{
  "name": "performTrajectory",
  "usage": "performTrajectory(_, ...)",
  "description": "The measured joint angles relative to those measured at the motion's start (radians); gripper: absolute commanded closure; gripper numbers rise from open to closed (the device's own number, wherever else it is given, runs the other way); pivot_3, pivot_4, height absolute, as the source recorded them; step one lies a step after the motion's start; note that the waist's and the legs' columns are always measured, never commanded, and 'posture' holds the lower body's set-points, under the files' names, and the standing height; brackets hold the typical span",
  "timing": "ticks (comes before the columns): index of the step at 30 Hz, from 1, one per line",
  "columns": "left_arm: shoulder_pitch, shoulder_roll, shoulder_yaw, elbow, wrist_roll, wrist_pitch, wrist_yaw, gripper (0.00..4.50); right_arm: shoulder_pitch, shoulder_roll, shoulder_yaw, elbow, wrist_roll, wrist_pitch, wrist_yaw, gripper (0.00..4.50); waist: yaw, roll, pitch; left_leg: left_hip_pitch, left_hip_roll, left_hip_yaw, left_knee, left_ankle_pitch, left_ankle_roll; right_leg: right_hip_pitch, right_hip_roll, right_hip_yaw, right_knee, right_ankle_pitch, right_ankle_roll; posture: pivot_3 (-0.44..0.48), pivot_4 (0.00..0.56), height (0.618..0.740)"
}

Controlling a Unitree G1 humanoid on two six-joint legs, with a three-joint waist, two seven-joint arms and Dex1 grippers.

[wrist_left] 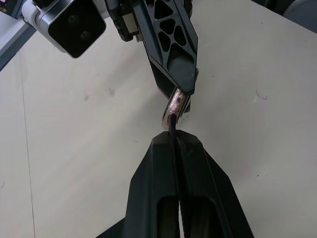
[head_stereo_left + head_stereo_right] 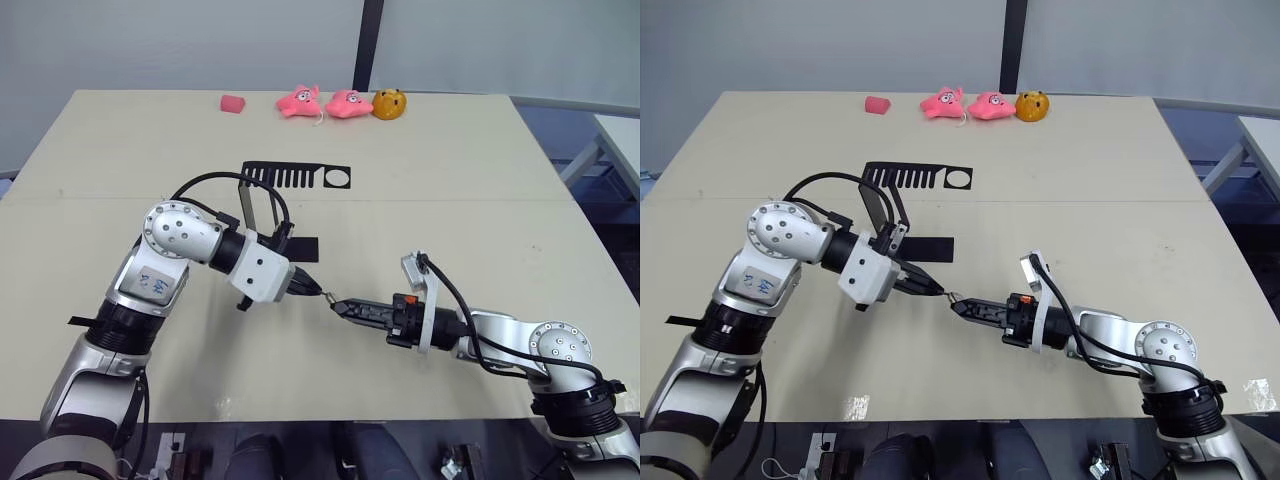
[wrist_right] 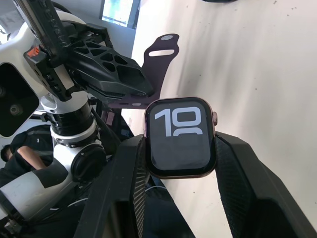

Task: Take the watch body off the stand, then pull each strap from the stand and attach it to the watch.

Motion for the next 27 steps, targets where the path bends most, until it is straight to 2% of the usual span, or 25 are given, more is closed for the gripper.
performTrajectory(27,-0.002,-0.039,-0.038,0.012,0.087,0.022,0.022,4.5,0.0,-0.007,0.01,0.001,-0.001,-0.005,-0.017,3.01,0.001,0.0,0.0,0.0,0.0,0.0,0.001,0.0,0.0,0.0,0.0,0.0,0.001,0.0,0.0,0.0,0.15,0.74)
